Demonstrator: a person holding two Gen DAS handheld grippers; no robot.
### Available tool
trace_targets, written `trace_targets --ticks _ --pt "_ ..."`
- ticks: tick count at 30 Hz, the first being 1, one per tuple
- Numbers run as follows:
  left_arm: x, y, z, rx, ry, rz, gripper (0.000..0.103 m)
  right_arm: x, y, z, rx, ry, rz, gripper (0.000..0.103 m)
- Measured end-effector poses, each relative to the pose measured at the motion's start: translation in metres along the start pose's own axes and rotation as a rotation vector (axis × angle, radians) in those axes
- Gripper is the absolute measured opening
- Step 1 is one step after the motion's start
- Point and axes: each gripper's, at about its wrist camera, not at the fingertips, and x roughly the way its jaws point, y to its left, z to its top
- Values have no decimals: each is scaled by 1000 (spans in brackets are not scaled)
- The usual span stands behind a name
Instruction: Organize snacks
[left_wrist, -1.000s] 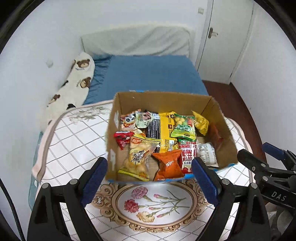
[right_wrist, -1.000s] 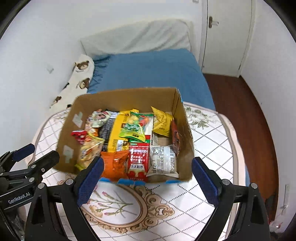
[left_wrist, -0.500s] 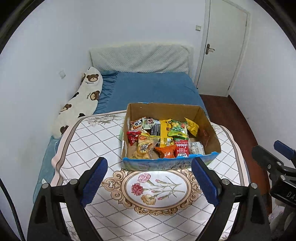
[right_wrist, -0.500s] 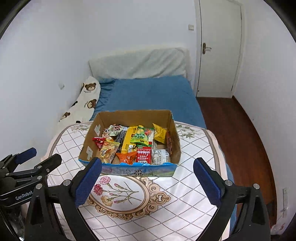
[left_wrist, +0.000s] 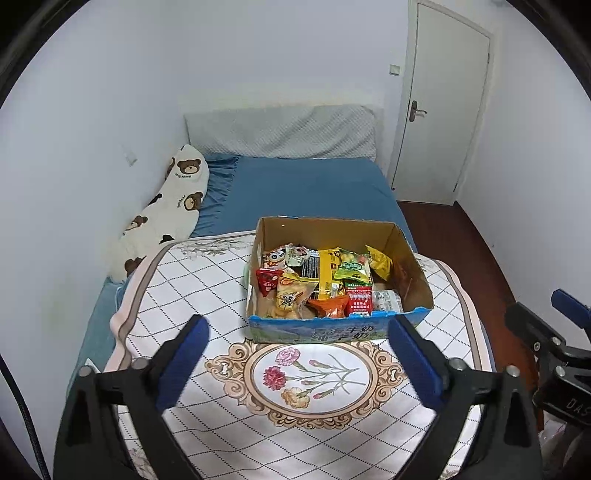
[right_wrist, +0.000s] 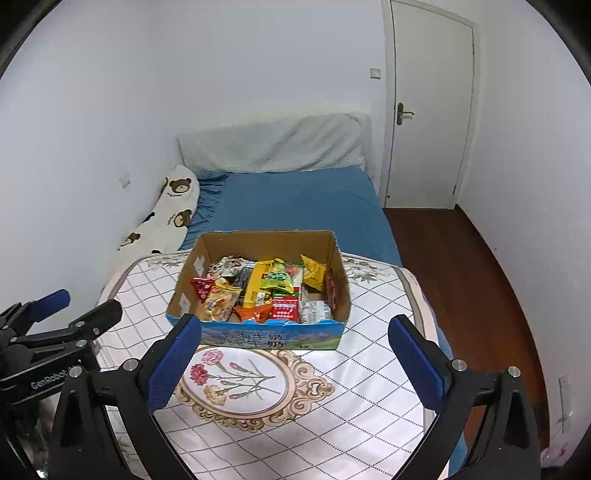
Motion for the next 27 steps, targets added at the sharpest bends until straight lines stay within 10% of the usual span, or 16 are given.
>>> trace_targets --ticks 27 --pt "106 -10 11 7 119 68 103 117 -15 11 6 107 -79 103"
